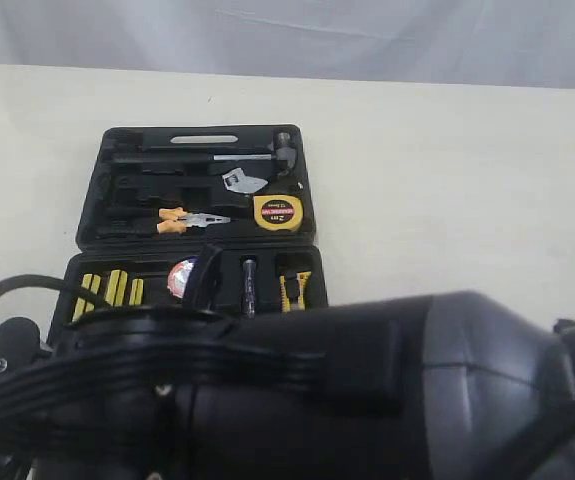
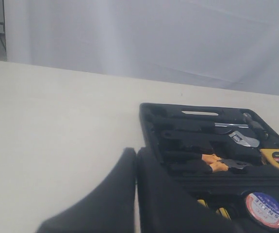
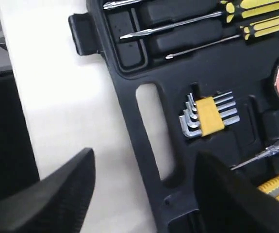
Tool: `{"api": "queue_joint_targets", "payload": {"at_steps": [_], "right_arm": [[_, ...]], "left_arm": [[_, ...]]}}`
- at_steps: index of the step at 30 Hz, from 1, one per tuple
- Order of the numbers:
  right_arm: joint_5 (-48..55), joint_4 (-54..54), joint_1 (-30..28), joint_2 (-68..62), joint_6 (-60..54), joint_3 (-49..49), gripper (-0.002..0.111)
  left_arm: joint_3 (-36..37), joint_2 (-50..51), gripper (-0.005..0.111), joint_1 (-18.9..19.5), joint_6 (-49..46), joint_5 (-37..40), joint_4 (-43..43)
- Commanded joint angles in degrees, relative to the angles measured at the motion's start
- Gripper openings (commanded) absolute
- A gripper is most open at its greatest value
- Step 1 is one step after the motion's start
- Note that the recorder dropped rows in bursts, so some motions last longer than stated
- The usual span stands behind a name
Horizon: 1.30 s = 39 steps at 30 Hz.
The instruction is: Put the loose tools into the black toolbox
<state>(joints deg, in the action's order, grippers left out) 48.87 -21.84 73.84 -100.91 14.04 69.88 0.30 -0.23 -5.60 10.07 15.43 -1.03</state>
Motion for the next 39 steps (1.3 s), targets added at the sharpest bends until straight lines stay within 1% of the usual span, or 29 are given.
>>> {"api": "queue_joint_targets", "payload": {"at_steps": [1,8,15,24,26,27,29,32,33,34,39], "right_arm": [[-1.5,0.5,0.4,-2.9,-0.3,0.0,0.058],[-5.8,-2.2,0.4,-8.2,-0.3,0.0,0.058],[-5.9,-2.9,0.4,-11.1,-0.3,0.0,0.058],[-6.0,-9.9,0.4,-15.9,0.1,0.0,0.058],[-6.0,-10.8,0.4,-16.6,0.3,0.0,0.056],[-6.0,-11.0,0.4,-16.9,0.3,0.0,0.052],[-6.0,-11.0,0.4,-17.2,0.3,0.0,0.041],[-4.9,-11.0,0.4,-17.2,0.3,0.0,0.015],[-4.6,-11.0,0.4,-17.2,0.3,0.0,0.005],[-3.9,-11.0,0.4,-17.2,0.4,0.0,0.000],[-0.4,-11.0,0.4,-16.1,-0.6,0.0,-0.001]], "left_arm": [[-0.3,0.2,0.000,-0.3,0.0,0.1,-0.2],[-0.3,0.2,0.000,-0.3,0.0,0.1,-0.2],[-0.3,0.2,0.000,-0.3,0.0,0.1,-0.2],[-0.3,0.2,0.000,-0.3,0.0,0.1,-0.2],[-0.3,0.2,0.000,-0.3,0.0,0.1,-0.2],[-0.3,0.2,0.000,-0.3,0.0,0.1,-0.2],[-0.3,0.2,0.000,-0.3,0.0,0.1,-0.2],[-0.3,0.2,0.000,-0.3,0.0,0.1,-0.2],[-0.3,0.2,0.000,-0.3,0.0,0.1,-0.2],[-0.3,0.2,0.000,-0.3,0.0,0.1,-0.2],[-0.3,0.2,0.000,-0.3,0.0,0.1,-0.2]]}}
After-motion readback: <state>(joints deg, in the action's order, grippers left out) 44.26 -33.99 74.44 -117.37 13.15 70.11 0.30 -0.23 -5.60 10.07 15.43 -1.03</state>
